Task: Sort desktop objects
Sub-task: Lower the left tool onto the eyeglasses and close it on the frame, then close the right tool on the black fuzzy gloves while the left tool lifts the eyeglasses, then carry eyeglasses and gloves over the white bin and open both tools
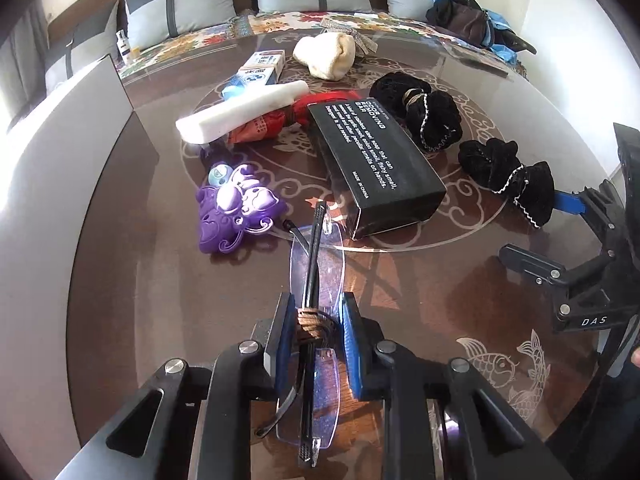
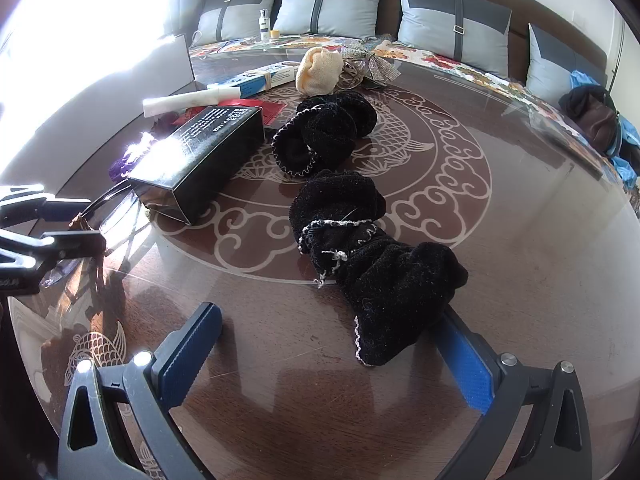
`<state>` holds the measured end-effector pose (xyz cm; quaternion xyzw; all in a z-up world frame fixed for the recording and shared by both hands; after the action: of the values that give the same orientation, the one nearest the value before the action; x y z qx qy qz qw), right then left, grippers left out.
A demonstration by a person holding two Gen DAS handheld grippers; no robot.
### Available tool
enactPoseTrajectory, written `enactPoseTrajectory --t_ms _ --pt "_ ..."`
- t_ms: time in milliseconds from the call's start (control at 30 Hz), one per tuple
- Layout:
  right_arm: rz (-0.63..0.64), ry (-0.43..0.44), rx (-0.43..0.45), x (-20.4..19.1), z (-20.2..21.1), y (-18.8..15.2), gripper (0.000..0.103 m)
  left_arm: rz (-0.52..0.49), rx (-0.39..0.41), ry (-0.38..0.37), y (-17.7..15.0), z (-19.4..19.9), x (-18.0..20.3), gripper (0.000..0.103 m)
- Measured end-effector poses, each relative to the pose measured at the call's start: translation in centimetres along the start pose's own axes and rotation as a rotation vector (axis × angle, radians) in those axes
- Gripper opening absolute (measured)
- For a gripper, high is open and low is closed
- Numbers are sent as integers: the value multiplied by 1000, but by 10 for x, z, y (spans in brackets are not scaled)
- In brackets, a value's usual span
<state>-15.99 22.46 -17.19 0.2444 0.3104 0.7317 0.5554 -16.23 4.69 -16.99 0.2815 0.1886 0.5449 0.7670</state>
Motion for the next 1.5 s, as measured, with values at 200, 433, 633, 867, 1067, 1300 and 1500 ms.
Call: enactPoseTrajectory --t_ms 200,433,633,867,1067,1300,1500 --pt "1 0 0 0 0 0 103 93 18 -43 -20 19 -1 12" --pt "27 95 -169 6 1 7 101 137 57 -88 -33 45 -15 12" --pt "122 82 -249 2 -19 32 76 168 98 -119 -16 64 -20 12" --pt "66 98 -298 -2 -3 36 44 252 176 -148 -2 111 -57 12" --pt "-12 189 -178 -50 55 73 44 335 262 -105 10 161 -129 12" --pt "-51 479 -38 -235 66 163 44 467 262 96 -9 187 -263 12" --pt "62 601 -38 -400 39 187 45 523 143 206 -56 167 -327 12"
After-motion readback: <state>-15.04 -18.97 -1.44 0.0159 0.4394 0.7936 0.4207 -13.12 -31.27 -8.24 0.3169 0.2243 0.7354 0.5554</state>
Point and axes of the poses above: each gripper's, at about its wrist camera, not at the fingertips, and z roughly against the way its jaws point, x to its right, y to its top, the point moved 10 cm from there along -z, roughly the way its jaws point, and after that the axes turned 11 degrees about x, right-handed, at the moved point
